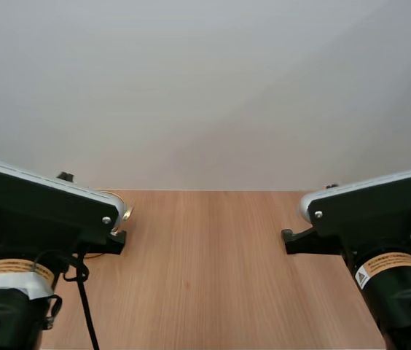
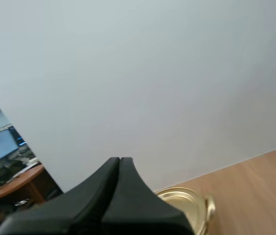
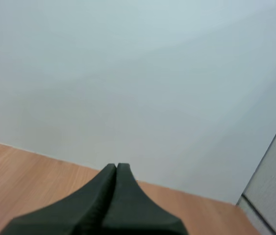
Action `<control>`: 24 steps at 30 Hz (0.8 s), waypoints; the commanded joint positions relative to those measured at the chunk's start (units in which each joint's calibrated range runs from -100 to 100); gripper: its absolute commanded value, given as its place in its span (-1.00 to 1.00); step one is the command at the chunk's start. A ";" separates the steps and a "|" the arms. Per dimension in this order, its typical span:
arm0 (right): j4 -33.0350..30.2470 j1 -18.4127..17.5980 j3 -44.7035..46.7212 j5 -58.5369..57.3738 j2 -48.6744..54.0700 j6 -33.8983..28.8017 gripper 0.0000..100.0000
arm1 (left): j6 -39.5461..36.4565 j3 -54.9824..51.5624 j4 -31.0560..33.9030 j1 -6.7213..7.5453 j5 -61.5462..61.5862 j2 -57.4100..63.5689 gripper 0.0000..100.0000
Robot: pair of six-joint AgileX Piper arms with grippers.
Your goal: Open the pot, put the car inside, and close it
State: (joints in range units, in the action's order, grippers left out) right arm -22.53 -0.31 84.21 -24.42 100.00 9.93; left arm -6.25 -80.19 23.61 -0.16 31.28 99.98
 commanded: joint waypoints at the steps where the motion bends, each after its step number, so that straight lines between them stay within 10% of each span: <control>1: -6.11 -0.34 -10.20 -7.77 0.00 -0.63 -1.00 | -0.71 2.79 6.03 0.00 9.68 0.02 -1.00; 7: -6.10 -0.79 -12.40 -4.09 -7.20 5.95 -1.00 | -2.12 6.51 10.13 -0.35 0.36 -13.99 -1.00; 18: -4.39 -0.79 -12.40 -17.14 -20.79 9.83 -1.00 | -10.38 31.16 9.22 -7.09 6.99 -57.21 -1.00; 24: 4.39 -0.79 -12.40 -17.21 -20.82 11.95 -1.00 | -10.38 39.59 8.78 -7.56 10.01 -71.36 -0.96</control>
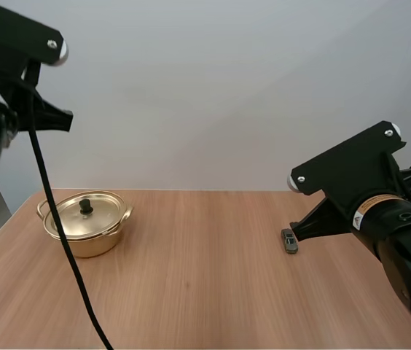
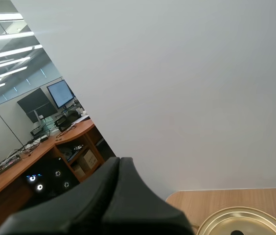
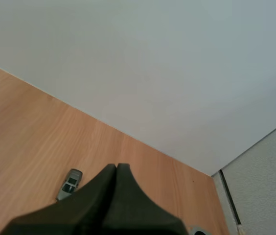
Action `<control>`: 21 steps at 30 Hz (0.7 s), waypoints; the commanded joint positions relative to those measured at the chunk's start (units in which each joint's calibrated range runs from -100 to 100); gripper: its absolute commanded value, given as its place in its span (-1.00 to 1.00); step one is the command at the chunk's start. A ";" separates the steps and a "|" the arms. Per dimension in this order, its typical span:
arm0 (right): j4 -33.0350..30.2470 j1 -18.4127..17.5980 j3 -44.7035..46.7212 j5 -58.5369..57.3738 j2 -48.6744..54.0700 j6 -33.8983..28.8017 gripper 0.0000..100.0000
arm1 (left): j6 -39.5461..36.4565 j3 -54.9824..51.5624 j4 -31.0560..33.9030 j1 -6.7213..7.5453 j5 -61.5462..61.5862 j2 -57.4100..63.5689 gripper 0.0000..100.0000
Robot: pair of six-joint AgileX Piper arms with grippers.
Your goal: Open the pot, put the car inside, and close it
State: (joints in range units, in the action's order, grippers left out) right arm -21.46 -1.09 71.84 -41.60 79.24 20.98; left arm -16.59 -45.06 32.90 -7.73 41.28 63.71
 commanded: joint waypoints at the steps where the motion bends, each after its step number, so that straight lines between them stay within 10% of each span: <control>1: 5.14 -0.01 -0.02 -0.02 -0.06 1.81 -1.00 | 0.55 4.87 -1.07 0.01 0.12 -36.88 -0.89; 10: 8.69 -0.01 -0.02 -4.53 -0.06 2.96 -1.00 | 9.42 5.90 -8.84 0.09 3.49 -50.69 0.64; 21: 12.43 2.11 -0.02 -7.08 -0.74 4.98 -1.00 | 10.54 5.90 -9.10 0.09 1.89 -57.94 0.66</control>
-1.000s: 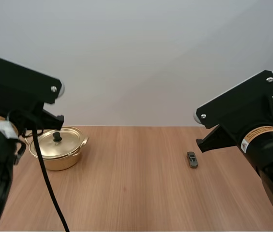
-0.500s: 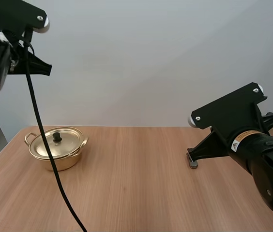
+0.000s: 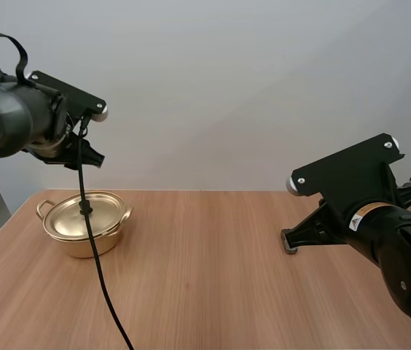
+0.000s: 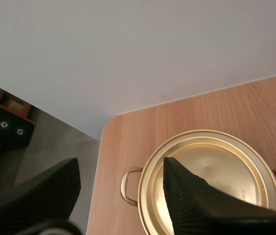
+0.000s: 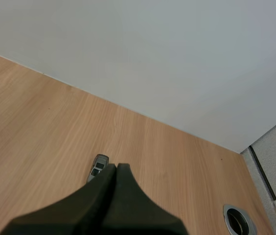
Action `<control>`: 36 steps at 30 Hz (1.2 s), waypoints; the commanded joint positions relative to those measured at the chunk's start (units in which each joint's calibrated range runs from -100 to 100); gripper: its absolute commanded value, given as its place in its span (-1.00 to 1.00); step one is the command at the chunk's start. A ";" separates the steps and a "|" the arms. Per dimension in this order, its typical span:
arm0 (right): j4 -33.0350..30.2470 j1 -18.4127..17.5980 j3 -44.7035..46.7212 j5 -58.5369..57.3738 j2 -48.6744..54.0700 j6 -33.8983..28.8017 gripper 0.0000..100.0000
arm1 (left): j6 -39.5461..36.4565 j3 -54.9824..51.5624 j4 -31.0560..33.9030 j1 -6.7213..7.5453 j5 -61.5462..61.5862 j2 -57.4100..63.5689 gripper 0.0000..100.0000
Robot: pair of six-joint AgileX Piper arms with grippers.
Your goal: Open the pot, put the car inside, and close it
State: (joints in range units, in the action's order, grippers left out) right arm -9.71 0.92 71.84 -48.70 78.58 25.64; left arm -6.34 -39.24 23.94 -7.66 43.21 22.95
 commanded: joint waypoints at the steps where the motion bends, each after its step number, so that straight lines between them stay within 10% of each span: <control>1: 1.42 0.28 -0.02 -0.22 -0.07 0.97 -1.00 | 0.29 0.08 -0.13 0.02 -0.04 -17.85 0.66; 17: 2.72 1.79 -0.02 -0.88 -0.07 2.25 -1.00 | 11.78 7.95 -19.27 0.02 3.29 -22.35 0.64; 36: 2.59 1.88 -0.02 -1.06 -0.07 2.75 -1.00 | 11.23 8.61 -15.02 0.02 11.88 -24.49 0.56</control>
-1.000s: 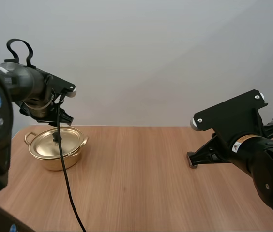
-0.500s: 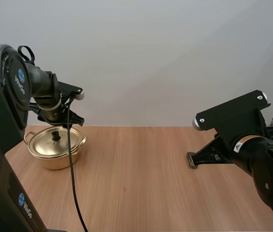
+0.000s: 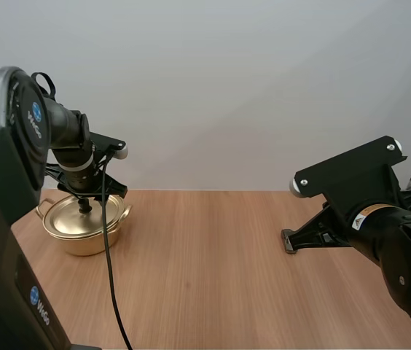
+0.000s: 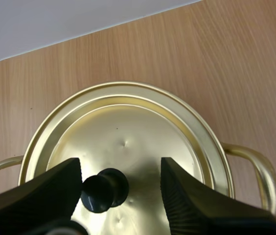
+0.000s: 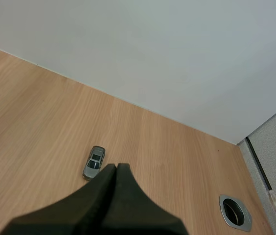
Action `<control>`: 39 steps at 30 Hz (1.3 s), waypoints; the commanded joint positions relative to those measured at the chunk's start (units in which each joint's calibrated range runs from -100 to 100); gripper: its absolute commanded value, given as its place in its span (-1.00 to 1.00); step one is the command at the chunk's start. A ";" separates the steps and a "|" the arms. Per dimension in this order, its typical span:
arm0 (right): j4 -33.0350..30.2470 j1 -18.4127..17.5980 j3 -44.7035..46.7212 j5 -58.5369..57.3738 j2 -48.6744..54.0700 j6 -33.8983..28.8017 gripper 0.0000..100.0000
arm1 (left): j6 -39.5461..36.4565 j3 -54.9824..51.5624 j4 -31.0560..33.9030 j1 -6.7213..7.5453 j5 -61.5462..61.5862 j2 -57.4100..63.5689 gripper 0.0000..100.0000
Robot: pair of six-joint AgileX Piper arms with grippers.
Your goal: Open the pot, put the car inside, and close it
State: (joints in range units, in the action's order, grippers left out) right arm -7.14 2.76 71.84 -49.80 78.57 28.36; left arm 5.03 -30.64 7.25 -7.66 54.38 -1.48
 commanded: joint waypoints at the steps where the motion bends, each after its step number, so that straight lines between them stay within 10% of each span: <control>1: 0.03 0.03 -0.02 0.04 -0.06 0.03 -1.00 | -0.63 0.01 2.65 0.02 1.28 -0.06 0.56; 12: 0.03 0.03 -0.02 0.04 -0.06 0.38 -1.00 | -1.67 0.01 4.41 0.02 2.01 -0.06 0.41; 18: 0.03 0.03 -0.02 0.04 -0.06 0.73 -1.00 | -3.08 0.01 4.41 0.02 3.36 -0.06 -1.00; 24: 1.44 0.03 -0.02 7.41 -6.14 0.73 -1.00 | -3.16 0.85 2.24 0.02 -1.05 2.52 -1.00; 37: 8.21 0.03 -17.11 -1.44 -61.13 0.85 -1.00 | 0.03 13.95 -7.25 0.02 -8.60 24.19 -1.00; 39: 7.59 0.03 -18.80 -1.70 -66.95 0.85 -0.47 | 0.25 15.12 -8.09 0.02 -8.43 26.07 -1.00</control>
State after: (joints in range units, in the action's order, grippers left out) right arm 1.31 2.76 56.95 -50.31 48.76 29.20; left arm 4.46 -17.41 0.00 -7.66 45.88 21.36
